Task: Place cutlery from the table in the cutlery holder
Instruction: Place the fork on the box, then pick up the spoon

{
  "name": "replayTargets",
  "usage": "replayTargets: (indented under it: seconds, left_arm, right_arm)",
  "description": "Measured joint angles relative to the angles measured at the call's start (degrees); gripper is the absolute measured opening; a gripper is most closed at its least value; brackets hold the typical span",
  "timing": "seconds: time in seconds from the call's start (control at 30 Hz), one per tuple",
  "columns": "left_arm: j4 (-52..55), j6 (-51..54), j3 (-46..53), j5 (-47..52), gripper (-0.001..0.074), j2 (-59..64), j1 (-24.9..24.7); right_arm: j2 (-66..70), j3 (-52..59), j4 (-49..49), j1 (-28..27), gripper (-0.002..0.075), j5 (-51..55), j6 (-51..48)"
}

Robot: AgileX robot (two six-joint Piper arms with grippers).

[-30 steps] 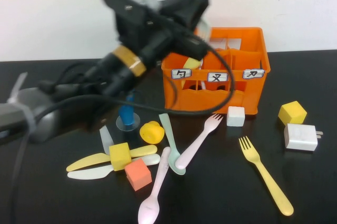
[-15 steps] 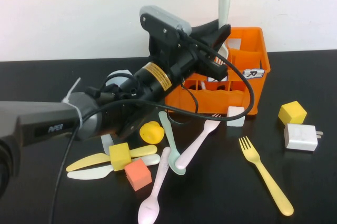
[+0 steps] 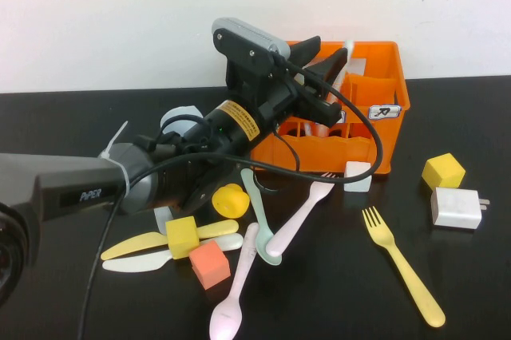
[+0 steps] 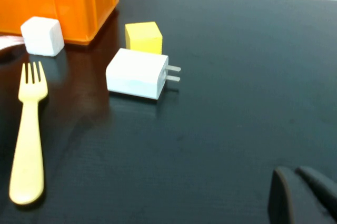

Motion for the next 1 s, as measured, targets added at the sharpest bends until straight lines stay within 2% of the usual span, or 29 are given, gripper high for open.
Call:
replayTargets:
  seconds: [0.17, 0.3, 0.4, 0.53, 0.63, 0.73, 0.87, 1.0]
  left_arm:
    - [2.60, 0.00, 0.12, 6.76, 0.0338, -2.73, 0.00]
    - [6.75, -2.29, 2.23, 18.05, 0.0325, -9.35, 0.00]
    - [9.52, -5.98, 4.75, 25.39, 0.0254, -15.70, 0.00]
    - [10.91, -9.06, 8.89, 33.54, 0.0080, -23.42, 0.00]
    - [11.04, -9.59, 11.68, 40.36, 0.0024, -28.44, -0.29]
    - [9.55, -9.35, 13.17, 50.89, 0.0007, -32.62, -1.72]
    - [0.97, 0.08, 13.65, 66.90, 0.0001, -35.38, -4.04]
    - [-13.70, 14.54, 13.65, 80.97, 0.0000, -36.03, -4.90]
  right_arm:
    - [0.00, 0.00, 0.00, 0.00, -0.0003, 0.00, 0.00]
    - [0.00, 0.00, 0.00, 0.00, -0.0003, 0.00, 0.00]
    - [0.00, 0.00, 0.00, 0.00, -0.0003, 0.00, 0.00]
    - [0.00, 0.00, 0.00, 0.00, -0.0003, 0.00, 0.00]
    - [0.00, 0.00, 0.00, 0.00, -0.0003, 0.00, 0.00]
    - [0.00, 0.00, 0.00, 0.00, -0.0003, 0.00, 0.00]
    - [0.00, 0.00, 0.00, 0.00, -0.0003, 0.00, 0.00]
    - [0.00, 0.00, 0.00, 0.00, -0.0003, 0.00, 0.00]
